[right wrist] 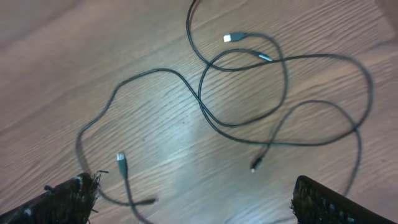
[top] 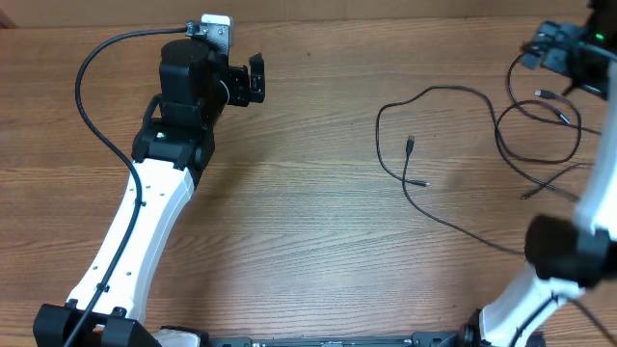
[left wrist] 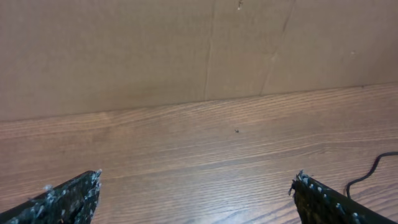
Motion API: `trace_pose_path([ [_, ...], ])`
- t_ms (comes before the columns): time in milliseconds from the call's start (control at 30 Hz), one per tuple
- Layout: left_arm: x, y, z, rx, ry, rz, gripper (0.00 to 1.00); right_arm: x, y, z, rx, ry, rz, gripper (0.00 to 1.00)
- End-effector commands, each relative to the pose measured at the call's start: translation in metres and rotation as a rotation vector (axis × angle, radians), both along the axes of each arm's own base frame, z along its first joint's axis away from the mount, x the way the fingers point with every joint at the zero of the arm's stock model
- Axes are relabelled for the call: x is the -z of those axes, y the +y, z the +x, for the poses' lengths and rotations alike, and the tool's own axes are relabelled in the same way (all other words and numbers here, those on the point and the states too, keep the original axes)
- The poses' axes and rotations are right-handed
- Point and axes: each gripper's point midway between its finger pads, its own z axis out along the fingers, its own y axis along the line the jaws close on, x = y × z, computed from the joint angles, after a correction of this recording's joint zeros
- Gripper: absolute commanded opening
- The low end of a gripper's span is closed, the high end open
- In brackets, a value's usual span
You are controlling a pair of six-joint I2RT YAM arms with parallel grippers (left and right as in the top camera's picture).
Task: Untangle cables
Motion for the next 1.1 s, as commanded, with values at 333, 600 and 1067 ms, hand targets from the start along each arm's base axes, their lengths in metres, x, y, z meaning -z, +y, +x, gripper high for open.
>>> trace_pose_path([
  [333, -0.002, -0.001, 0.001, -0.015, 0.004, -0.050, 1.00, 0.007, 0.010, -0.089, 0.106, -0.135, -0.024, 1.00],
  [600, -0.002, 0.000, 0.001, -0.022, 0.003, -0.048, 0.99, 0.132, -0.031, -0.097, 0.305, -0.217, 0.002, 1.00],
  [1067, -0.002, 0.000, 0.001, -0.040, 0.011, -0.089, 1.00, 0.247, -0.076, -0.091, 0.901, -0.154, 0.378, 1.00],
])
